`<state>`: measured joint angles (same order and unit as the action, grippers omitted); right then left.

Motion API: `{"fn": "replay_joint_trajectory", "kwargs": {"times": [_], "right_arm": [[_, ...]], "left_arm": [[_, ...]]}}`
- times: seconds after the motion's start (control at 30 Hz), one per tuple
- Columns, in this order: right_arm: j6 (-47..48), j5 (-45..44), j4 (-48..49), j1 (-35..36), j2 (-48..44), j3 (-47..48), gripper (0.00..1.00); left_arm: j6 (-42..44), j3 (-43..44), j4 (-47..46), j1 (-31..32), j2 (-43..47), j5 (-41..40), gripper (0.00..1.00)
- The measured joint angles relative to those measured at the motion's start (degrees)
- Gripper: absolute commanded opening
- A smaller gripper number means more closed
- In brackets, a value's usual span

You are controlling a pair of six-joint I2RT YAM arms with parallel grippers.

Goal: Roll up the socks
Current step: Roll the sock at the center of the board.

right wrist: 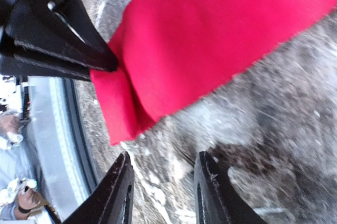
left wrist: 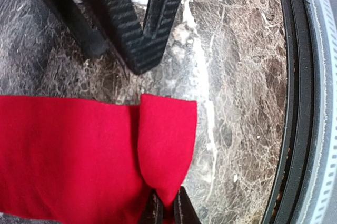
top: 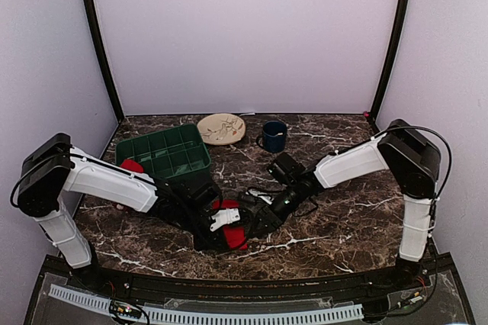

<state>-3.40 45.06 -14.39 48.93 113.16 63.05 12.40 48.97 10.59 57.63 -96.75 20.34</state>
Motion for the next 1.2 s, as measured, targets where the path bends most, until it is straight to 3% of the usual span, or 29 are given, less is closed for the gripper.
{"fn": "replay_joint_trajectory", "kwargs": {"times": [0.5,0.77,1.2], "right_arm": [[-1.5,-20.6,10.4,1.2,-13.6,-13.8,0.36],[3.0,-32.1,12.9,10.2,-15.4,-14.9,0.36],[8.7,-40.0,14.6,17.7,-17.3,-15.5,0.38]], "left_arm": [[0.0,5.6,7.5,-6.1,-6.3,14.8,0.00],[0.0,7.3,10.4,-8.4,-9.4,22.1,0.00],[-0.4,7.4,12.3,-12.2,-12.0,29.6,0.00]]}}
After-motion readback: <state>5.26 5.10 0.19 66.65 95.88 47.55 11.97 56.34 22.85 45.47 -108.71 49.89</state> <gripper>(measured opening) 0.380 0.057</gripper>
